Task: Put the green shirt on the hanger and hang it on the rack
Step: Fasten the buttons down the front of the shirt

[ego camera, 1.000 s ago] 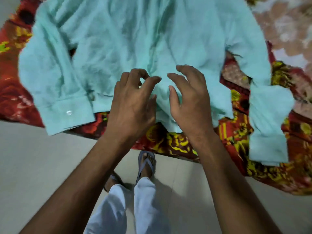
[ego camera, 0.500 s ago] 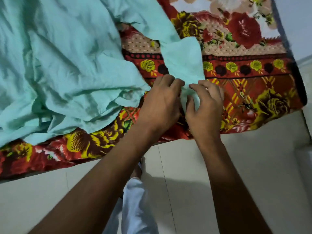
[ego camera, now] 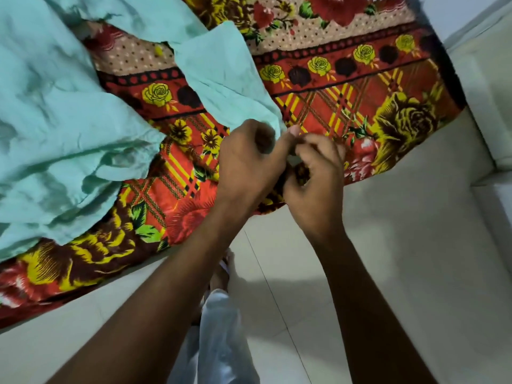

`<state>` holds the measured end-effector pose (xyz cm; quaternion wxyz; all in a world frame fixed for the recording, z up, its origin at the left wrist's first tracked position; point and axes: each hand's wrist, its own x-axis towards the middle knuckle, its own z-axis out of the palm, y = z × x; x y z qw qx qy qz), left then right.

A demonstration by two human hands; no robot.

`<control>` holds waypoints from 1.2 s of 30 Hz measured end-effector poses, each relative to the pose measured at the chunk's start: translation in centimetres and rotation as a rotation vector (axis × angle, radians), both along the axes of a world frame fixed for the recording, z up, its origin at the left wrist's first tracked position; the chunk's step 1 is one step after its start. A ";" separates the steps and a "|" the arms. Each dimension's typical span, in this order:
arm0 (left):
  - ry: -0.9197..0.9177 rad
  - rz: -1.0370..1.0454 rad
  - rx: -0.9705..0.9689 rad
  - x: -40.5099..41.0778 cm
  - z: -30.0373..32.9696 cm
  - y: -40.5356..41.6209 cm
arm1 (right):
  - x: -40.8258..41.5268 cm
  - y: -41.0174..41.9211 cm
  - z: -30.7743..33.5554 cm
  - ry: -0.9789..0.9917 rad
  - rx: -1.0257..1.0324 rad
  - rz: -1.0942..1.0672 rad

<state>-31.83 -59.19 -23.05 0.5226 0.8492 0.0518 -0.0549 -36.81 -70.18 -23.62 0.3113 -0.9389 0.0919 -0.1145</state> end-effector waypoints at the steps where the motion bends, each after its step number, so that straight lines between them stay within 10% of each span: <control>1: 0.040 0.001 -0.016 0.3 0.1 0.2 | -0.3 0.0 0.0 -0.006 0.031 0.061; 9: 0.355 -0.013 -0.358 0.4 -0.1 3.7 | -0.1 0.4 -1.0 0.052 0.074 0.007; 19: 0.205 -0.053 -0.179 -0.5 -0.4 3.3 | 2.2 1.3 0.0 0.168 -0.011 -0.043; 29: 0.215 0.127 -0.450 -2.0 -0.9 3.2 | 3.5 1.7 1.6 0.408 -0.072 -0.089; 36: 0.057 0.074 -0.295 -1.5 -0.9 2.0 | 2.3 1.1 1.9 0.217 0.142 -0.136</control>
